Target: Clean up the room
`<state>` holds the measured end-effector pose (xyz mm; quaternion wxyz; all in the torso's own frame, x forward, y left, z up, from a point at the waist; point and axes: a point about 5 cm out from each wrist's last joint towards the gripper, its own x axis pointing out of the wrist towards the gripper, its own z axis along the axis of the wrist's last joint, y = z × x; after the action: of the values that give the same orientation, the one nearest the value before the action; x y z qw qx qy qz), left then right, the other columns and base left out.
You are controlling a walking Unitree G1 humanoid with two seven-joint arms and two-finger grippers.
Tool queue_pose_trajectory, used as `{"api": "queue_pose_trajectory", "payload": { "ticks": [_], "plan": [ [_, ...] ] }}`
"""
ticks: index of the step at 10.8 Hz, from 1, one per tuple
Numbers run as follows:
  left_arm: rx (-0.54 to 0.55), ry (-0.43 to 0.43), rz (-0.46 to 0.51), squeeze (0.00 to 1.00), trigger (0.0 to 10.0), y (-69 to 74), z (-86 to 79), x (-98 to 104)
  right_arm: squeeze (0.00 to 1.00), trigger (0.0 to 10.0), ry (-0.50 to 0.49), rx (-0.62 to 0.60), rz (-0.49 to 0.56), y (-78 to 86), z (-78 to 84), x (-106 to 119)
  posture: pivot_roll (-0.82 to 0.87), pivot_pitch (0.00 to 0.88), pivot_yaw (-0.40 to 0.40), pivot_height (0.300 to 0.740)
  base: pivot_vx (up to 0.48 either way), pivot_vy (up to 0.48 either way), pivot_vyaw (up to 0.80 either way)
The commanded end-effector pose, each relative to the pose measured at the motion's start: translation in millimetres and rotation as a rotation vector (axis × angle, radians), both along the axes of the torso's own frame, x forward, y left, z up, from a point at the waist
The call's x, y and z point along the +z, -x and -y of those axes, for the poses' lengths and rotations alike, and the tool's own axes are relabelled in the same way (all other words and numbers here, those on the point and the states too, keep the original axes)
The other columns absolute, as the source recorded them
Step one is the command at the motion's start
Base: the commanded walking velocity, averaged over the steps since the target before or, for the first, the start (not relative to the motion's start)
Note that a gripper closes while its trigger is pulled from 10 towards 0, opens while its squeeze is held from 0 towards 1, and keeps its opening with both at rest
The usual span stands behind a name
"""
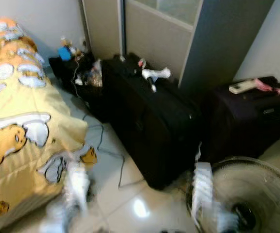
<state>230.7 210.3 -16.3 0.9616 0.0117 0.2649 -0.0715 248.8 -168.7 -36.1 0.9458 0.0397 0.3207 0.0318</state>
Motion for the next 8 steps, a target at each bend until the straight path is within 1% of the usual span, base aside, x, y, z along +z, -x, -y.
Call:
{"api": "queue_pose_trajectory", "payload": {
  "ticks": [1,2,3,4,5,6,7,8],
  "plan": [
    [-0.035,0.015,0.076,0.00,10.0,-5.2,3.3,15,0.00,10.0,-0.014,-0.018,0.109,-12.4,1.9,17,0.04,0.000,-0.005,0.740,0.000,0.000,0.00],
    [-0.066,-0.024,0.202,0.00,10.0,-12.4,4.3,46,0.00,10.0,-0.039,-0.025,0.218,-21.6,2.0,38,0.04,0.000,-0.011,0.740,0.000,0.000,0.00],
    [-0.068,-0.042,0.274,0.00,10.0,-13.9,5.1,65,0.00,10.0,-0.064,-0.036,0.286,-23.2,1.2,51,0.05,0.000,-0.019,0.740,0.000,0.000,0.00],
    [-0.062,-0.044,0.330,0.00,10.0,-11.7,7.4,85,0.00,10.0,-0.062,-0.035,0.354,-20.2,-1.7,67,0.05,0.000,-0.028,0.740,0.000,0.000,0.00],
    [-0.062,-0.068,0.324,0.00,10.0,-5.9,12.4,90,0.00,10.0,-0.026,-0.026,0.374,-14.6,-3.6,76,0.05,0.000,-0.028,0.740,0.000,0.000,0.00],
    [-0.044,-0.083,0.326,0.00,10.0,-4.3,13.2,90,0.00,10.0,-0.020,-0.030,0.381,-11.2,-3.4,79,0.04,0.000,-0.025,0.740,0.000,0.000,0.00],
    [0.027,-0.070,0.351,0.00,10.0,-2.1,11.4,94,0.00,10.0,-0.018,-0.051,0.404,-5.9,0.1,84,0.03,0.000,-0.022,0.740,0.000,0.000,0.00],
    [0.097,-0.086,0.408,0.00,10.0,1.8,8.1,103,0.00,10.0,-0.009,-0.085,0.431,0.6,8.5,90,0.03,0.000,-0.020,0.740,0.000,0.000,0.00]
  ]
}}
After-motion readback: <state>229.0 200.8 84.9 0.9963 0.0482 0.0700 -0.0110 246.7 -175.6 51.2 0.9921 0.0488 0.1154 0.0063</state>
